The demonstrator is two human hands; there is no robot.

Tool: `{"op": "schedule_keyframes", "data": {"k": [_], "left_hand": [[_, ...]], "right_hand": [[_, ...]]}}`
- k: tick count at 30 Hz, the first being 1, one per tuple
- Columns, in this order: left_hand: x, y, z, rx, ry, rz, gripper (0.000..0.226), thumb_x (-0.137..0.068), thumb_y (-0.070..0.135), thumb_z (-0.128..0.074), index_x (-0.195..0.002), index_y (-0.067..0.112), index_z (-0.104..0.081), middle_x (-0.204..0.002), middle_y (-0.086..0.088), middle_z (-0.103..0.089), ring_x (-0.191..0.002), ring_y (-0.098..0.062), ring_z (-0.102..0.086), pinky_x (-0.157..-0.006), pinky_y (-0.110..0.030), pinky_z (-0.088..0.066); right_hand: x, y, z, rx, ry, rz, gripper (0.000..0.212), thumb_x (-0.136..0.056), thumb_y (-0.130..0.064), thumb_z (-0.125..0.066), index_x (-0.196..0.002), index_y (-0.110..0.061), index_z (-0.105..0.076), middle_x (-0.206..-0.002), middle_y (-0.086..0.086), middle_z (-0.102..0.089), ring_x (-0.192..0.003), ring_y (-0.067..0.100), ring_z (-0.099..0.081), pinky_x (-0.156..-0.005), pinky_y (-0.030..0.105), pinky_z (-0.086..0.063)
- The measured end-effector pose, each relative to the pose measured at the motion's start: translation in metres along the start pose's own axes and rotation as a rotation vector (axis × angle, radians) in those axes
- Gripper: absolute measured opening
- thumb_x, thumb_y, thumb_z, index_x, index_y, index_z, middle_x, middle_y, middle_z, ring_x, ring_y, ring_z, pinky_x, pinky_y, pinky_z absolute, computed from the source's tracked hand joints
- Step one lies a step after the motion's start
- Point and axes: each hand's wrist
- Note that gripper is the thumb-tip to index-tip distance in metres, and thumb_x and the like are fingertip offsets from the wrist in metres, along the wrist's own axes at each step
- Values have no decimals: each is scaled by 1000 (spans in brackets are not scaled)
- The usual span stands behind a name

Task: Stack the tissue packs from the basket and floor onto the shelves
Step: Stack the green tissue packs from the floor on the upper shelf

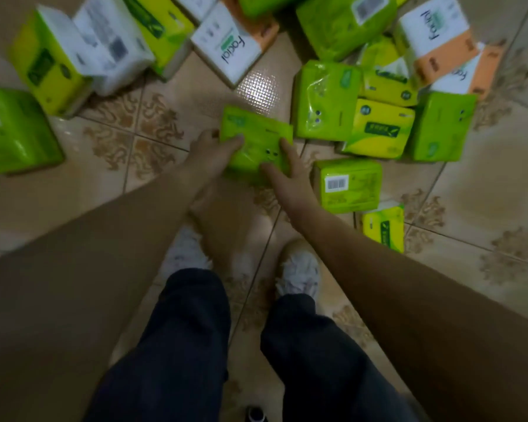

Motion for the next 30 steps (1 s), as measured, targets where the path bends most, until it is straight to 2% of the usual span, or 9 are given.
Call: {"op": "schedule_keyframes", "data": {"k": [6,11,15,17,19,21,22,26,30], "left_hand": [[170,14,16,115,-27,133,43,-93,31,-55,-131,11,-48,-120,-4,-57,-103,-20,-57,-83,-32,-49],[324,67,44,172,37,79,41,-94,33,-49,-127,9,-53,-119,-5,-57,-107,-20,-55,-84,-30,-49],[456,120,91,281,189,20,46,-89,36,-54,-129,12,-51,-129,-13,-51,-115,-28,-52,-96,-40,-47],[504,139,114,340,278,-115,46,-91,21,-53,-134,4,-45,-130,-16,-49,-116,-26,-49,-94,-38,-45],[556,161,137,349,388,-258,49,-96,6,-45,-143,3,-30,-140,-11,-39,-126,-21,-41,-105,-29,-36],[607,181,162,310,484,-403,50,-98,8,-41,-145,8,-25,-135,2,-36,-125,-10,-35,-99,-9,-30],[633,188,178,295,538,-465,49,-99,10,-41,-145,10,-26,-131,4,-37,-122,-8,-36,-96,-5,-31],[723,205,256,356,760,-652,39,-99,17,-43,-137,12,-42,-139,-8,-46,-127,-23,-44,-105,-29,-36],[823,202,336,384,1014,-792,34,-97,16,-47,-130,12,-50,-130,-3,-52,-116,-14,-47,-89,-12,-35]], "right_hand": [[148,-47,44,46,-90,-143,43,-95,-17,-50,-137,-11,-42,-141,14,-41,-126,28,-44,-106,45,-38],[264,-134,83,157,-165,-92,41,-96,-8,-45,-137,-1,-41,-138,18,-45,-125,29,-46,-98,28,-39],[375,-226,105,376,-255,216,42,-95,-15,-50,-135,-2,-44,-139,19,-44,-132,31,-37,-111,34,-26],[423,-270,109,431,-283,339,48,-93,-20,-53,-137,-4,-42,-140,16,-44,-133,29,-37,-113,38,-26],[465,-314,107,435,-332,460,52,-93,-20,-54,-139,-3,-38,-145,13,-38,-136,24,-33,-113,30,-23],[505,-361,99,448,-386,596,53,-93,-18,-54,-140,-2,-36,-145,12,-38,-136,22,-33,-108,23,-23],[523,-383,91,442,-413,674,53,-93,-18,-54,-140,-3,-36,-145,13,-38,-135,21,-34,-105,20,-24],[610,-460,47,394,-476,994,53,-91,-20,-57,-140,-10,-38,-143,12,-40,-132,21,-38,-109,28,-29],[711,-508,-3,347,-518,1336,62,-85,-29,-64,-138,-11,-39,-139,11,-44,-128,22,-42,-108,33,-33]]}}
Point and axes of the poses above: each hand's wrist, its own x-axis away from the middle knuckle, its own z-axis out of the back of the hand, y = z × x
